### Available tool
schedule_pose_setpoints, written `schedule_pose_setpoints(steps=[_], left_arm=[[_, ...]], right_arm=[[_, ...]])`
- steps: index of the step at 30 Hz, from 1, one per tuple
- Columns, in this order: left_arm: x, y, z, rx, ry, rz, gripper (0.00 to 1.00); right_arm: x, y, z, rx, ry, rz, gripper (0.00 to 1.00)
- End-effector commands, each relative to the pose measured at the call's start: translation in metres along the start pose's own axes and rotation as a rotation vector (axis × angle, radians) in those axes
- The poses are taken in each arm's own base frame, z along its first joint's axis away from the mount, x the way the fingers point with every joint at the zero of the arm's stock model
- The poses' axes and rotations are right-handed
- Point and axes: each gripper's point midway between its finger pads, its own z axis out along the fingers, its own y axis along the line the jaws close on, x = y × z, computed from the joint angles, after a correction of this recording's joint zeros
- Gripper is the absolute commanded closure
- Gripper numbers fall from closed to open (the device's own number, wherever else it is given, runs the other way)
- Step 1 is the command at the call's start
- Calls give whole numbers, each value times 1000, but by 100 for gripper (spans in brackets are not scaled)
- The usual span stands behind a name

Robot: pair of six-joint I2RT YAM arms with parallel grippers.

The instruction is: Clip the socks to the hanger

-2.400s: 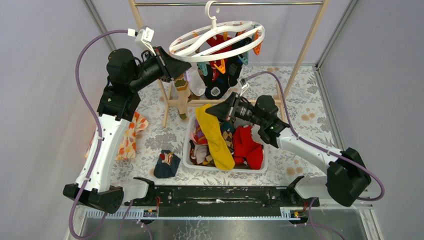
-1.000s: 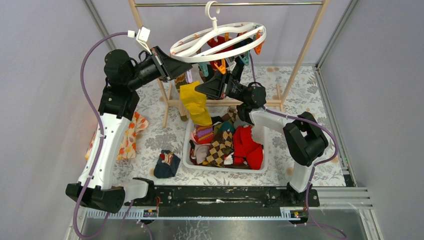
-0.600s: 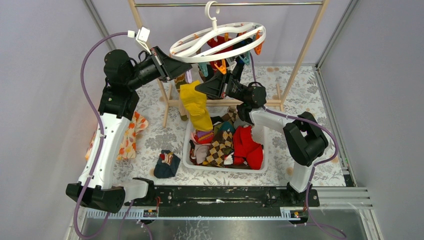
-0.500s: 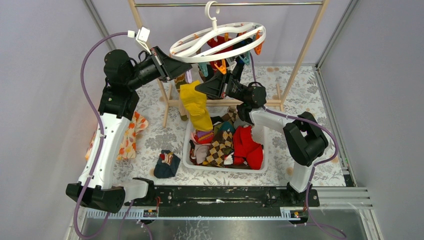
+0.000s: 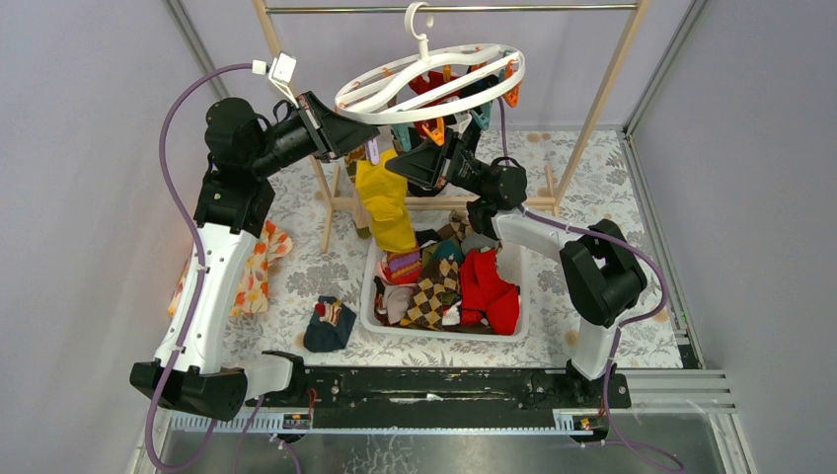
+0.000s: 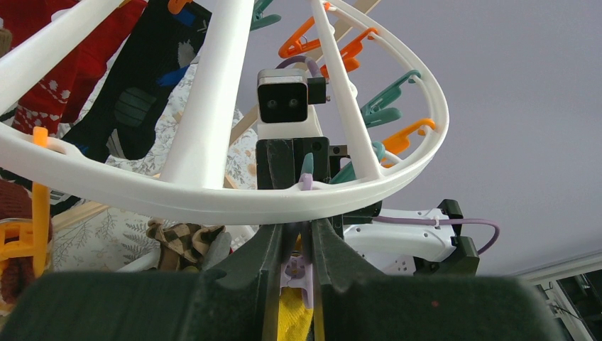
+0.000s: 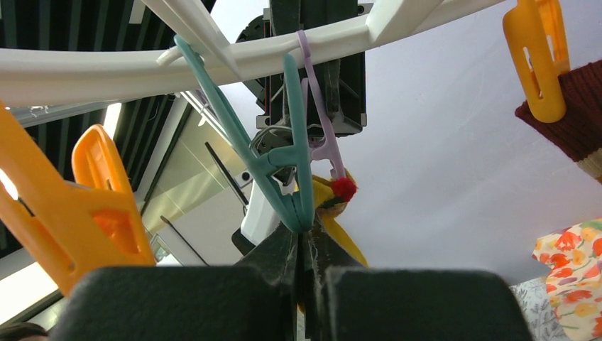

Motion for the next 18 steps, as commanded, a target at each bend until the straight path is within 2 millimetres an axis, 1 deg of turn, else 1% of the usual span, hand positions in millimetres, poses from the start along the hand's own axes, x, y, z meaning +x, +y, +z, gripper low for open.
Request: schedule_pose_setpoints(steps=[1,10,15,18], left_arm=[[-4,-19,-3,70,7,26,100],[-5,-23,-5,76,6,36,100],[-5,-22,-5,75,5,41,100],[-5,-21,-5,71,5,42,100]], right_arm=[[-12,22,5,-62,-30,-139,100],[-16,17,2,0,-82,-193,100],[-18,23,3,-14,-88,-208,100],[-14,31,3,-46,-71,-211,100]])
